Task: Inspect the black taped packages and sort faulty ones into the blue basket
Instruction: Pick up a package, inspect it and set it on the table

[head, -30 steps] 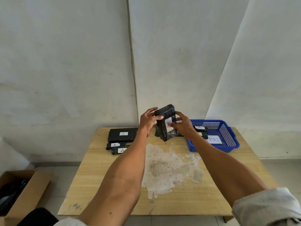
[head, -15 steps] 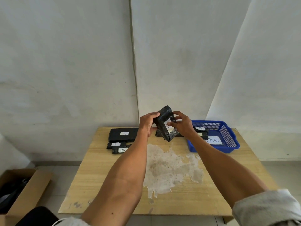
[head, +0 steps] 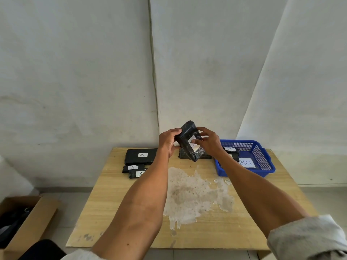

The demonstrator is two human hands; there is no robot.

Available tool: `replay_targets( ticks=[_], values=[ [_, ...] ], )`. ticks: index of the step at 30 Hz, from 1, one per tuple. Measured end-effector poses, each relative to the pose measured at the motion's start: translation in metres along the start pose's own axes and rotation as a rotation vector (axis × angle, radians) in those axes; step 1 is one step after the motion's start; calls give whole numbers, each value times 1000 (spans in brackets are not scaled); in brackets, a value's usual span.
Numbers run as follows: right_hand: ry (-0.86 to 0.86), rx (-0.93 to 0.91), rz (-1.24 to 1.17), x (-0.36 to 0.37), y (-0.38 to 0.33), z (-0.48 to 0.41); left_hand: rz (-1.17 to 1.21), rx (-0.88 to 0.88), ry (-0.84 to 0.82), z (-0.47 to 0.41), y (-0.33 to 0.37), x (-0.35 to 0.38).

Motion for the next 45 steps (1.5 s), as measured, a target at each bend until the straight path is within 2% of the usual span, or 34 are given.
replay_targets(
  ticks=[11,13,16,18,21,26,31,34,38,45],
  values=[
    [-21,-26,36,-3,4,-2,-46,69,-27,3,2,4],
    [-7,-14,50,-4,6,-2,-1,72,10,2,-1,3],
    [102,75,88,-9,17,-3,154,77,82,1,-6,-2],
    [113,196,-27,-10,30,-4,229,77,113,-2,-8,-5],
    [73,296,-490,-7,44,-3,201,44,145,-10,-13,-10],
    [172,174,-495,-21,39,-1,-185,-79,262,-18,-22,-19],
    [104,63,-623,-23,15,0,-200,-150,211,-24,-40,-6],
    [58,35,-628,-23,4,1,-219,-116,122,-20,-37,10],
    [21,22,-620,-26,-1,-4,-273,-83,-16,-17,-34,23],
    [4,53,-647,-30,-2,-7,-171,-129,-64,-23,-39,28]
  ],
)
Point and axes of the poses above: each hand's wrist, its own z-axis away from the middle knuckle, its own x-axis out of the palm, y = z × x, the point moved 6 cm from there along -z, towards the middle knuckle, and after that the axes turned 10 degrees about -y, right-handed, at the moved point
